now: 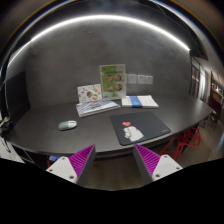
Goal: Arrange mouse
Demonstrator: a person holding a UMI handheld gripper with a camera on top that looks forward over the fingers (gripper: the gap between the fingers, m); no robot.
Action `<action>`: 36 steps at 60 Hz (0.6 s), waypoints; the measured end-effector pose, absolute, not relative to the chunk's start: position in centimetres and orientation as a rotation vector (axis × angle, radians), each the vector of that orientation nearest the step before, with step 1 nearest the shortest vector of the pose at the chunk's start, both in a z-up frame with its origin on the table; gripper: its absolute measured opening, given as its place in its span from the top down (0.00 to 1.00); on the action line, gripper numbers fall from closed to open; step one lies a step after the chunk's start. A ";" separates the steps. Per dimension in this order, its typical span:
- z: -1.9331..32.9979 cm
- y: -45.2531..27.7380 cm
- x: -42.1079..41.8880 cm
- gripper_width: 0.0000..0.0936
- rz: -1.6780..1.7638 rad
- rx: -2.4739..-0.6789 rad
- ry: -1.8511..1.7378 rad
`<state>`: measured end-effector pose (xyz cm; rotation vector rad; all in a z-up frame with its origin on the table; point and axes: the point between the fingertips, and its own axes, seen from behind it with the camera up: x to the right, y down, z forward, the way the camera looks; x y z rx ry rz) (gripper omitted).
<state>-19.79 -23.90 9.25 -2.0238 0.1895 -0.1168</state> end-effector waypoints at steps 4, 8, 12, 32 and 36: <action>9.3 -23.1 -21.6 0.15 -0.084 -2.015 0.128; 8.1 -20.6 -24.8 0.16 -0.024 -2.025 0.070; 6.1 -18.2 -28.2 0.16 0.050 -2.058 -0.004; -1.5 -8.8 -41.6 0.14 0.255 -2.154 -0.353; -1.4 -6.3 -42.9 0.15 0.254 -2.142 -0.332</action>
